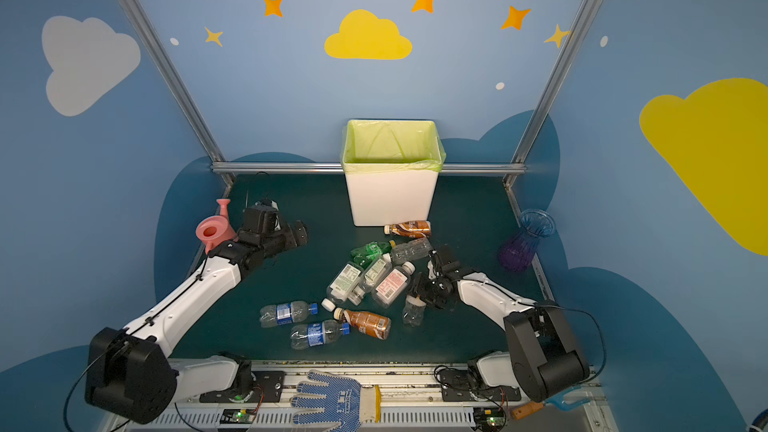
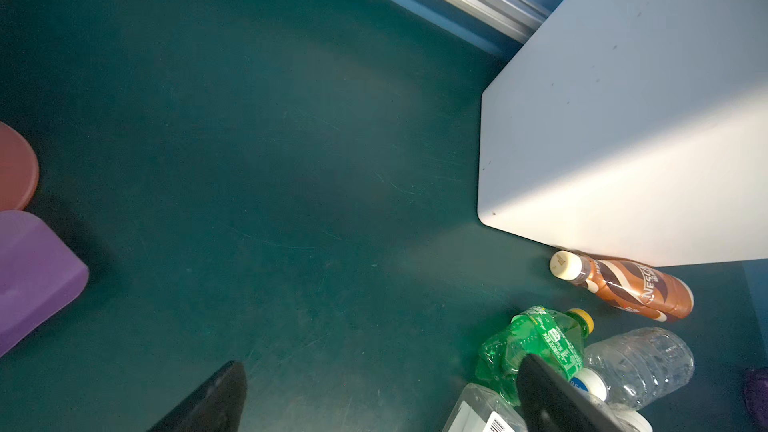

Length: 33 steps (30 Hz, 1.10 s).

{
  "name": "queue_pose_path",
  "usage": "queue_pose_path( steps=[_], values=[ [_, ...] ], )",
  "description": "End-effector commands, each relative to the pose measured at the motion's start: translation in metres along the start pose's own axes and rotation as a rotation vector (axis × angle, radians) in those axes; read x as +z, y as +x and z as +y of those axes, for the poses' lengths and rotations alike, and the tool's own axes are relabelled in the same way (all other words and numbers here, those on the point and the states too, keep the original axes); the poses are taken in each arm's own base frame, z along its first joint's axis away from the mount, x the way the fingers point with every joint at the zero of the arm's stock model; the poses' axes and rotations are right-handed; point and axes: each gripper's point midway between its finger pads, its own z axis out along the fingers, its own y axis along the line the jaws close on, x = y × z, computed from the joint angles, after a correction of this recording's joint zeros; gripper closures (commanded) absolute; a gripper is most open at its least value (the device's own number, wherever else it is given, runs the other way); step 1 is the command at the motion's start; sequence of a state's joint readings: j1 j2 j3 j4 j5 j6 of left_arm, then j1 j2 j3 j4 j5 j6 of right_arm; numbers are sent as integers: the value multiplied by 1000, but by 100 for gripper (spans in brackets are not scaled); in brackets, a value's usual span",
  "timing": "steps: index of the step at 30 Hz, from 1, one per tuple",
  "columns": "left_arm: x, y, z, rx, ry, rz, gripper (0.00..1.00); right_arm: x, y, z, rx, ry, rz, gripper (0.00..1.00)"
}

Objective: Throw the plastic bottles in the bin
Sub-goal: 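Grasp the yellow-capped red-labelled bottle with the right gripper, then lift the yellow-capped bottle over the bin and open the right gripper, then lower the left gripper onto another clear white-labelled bottle while the right gripper withdraws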

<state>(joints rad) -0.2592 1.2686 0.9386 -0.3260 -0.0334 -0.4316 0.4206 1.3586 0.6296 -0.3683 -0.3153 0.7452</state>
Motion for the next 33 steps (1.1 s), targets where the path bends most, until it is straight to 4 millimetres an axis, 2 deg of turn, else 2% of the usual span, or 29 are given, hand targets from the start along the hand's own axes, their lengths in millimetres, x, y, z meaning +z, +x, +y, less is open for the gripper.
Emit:
queue_pose_path(
  steps=[1, 3, 5, 6, 8, 9, 11, 13, 15, 17, 19, 21, 22, 23, 24, 25, 26, 27, 28, 31, 33],
  values=[
    [3, -1, 8, -8, -39, 6, 0, -26, -30, 26, -57, -41, -99, 45],
    [6, 2, 12, -6, -59, 16, 0, -55, -53, 46, -98, -84, -166, 45],
    [11, 5, 17, -5, -77, 34, 0, -105, -84, 68, -146, -118, -280, 46],
    [13, 6, 19, -4, -85, 42, 0, -136, -101, 79, -170, -132, -355, 47],
    [17, 9, 22, -8, -98, 56, 0, -217, -138, 100, -221, -142, -592, 47],
    [19, 10, 23, -9, -101, 62, 0, -251, -149, 107, -238, -143, -694, 47],
    [24, 14, 24, -11, -105, 77, 0, -331, -169, 126, -262, -174, -913, 46],
    [28, 17, 25, -16, -107, 91, 0, -390, -180, 145, -280, -228, -1062, 45],
    [32, 20, 25, -23, -105, 106, 0, -426, -188, 164, -288, -296, -1159, 45],
    [35, 24, 24, -24, -103, 128, 0, -443, -203, 182, -268, -389, -1205, 45],
    [37, 27, 24, -26, -104, 141, 0, -432, -224, 201, -248, -489, -1176, 46],
    [40, 29, 24, -31, -102, 150, 0, -392, -249, 229, -264, -551, -1062, 45],
    [41, 30, 23, -34, -98, 155, 0, -362, -259, 250, -302, -561, -961, 43],
    [42, 31, 22, -36, -94, 160, 0, -331, -262, 271, -359, -558, -851, 40],
    [43, 31, 21, -35, -88, 166, 0, -309, -262, 287, -409, -549, -771, 34],
    [43, 32, 19, -29, -82, 175, 0, -291, -263, 297, -448, -514, -708, 25],
    [43, 32, 18, -23, -77, 182, 0, -287, -267, 300, -460, -481, -696, 22],
    [42, 32, 17, -17, -70, 186, 0, -289, -269, 302, -459, -471, -697, 20],
    [40, 32, 15, -5, -61, 188, 0, -300, -272, 303, -458, -474, -724, 17],
    [37, 34, 11, 39, -32, 187, 0, -341, -273, 297, -443, -457, -861, 11],
    [36, 36, 6, 67, 3, 195, 0, -372, -264, 292, -440, -470, -956, 8]
  ],
)
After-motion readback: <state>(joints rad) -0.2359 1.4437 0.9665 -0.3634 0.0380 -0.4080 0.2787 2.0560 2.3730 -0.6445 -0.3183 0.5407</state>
